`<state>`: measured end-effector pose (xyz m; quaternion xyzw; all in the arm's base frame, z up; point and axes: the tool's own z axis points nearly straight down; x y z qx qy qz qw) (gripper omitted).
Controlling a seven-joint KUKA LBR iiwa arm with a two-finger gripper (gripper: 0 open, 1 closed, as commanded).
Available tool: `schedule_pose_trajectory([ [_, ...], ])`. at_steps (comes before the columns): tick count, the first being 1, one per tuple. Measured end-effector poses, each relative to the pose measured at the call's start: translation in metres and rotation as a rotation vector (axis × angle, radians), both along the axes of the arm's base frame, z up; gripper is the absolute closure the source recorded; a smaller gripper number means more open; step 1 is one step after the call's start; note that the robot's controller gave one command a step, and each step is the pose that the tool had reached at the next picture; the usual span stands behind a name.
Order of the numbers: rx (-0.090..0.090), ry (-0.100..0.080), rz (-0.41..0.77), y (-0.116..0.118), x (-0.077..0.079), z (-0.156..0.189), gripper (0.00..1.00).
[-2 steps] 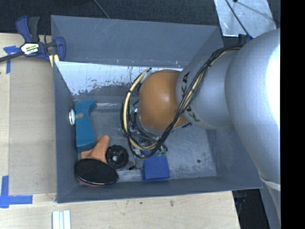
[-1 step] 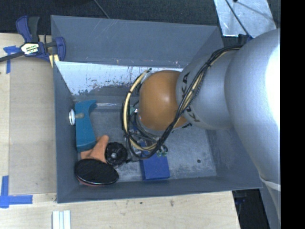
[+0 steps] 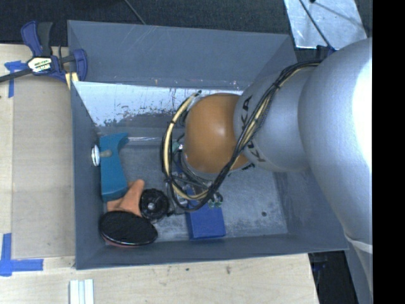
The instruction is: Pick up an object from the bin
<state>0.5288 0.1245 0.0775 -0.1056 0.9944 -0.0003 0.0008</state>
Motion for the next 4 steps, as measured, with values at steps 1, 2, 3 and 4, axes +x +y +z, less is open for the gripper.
schedule_pose_trajectory([
  [1,-0.001,0.004,0.003,0.014,0.014,0.056,1.00],
  [2,0.001,-0.003,0.007,-0.004,0.048,0.082,0.00],
  [3,0.001,-0.003,0.007,-0.004,0.048,0.082,0.00],
  [4,0.000,-0.006,0.146,0.010,0.045,0.065,0.00],
])
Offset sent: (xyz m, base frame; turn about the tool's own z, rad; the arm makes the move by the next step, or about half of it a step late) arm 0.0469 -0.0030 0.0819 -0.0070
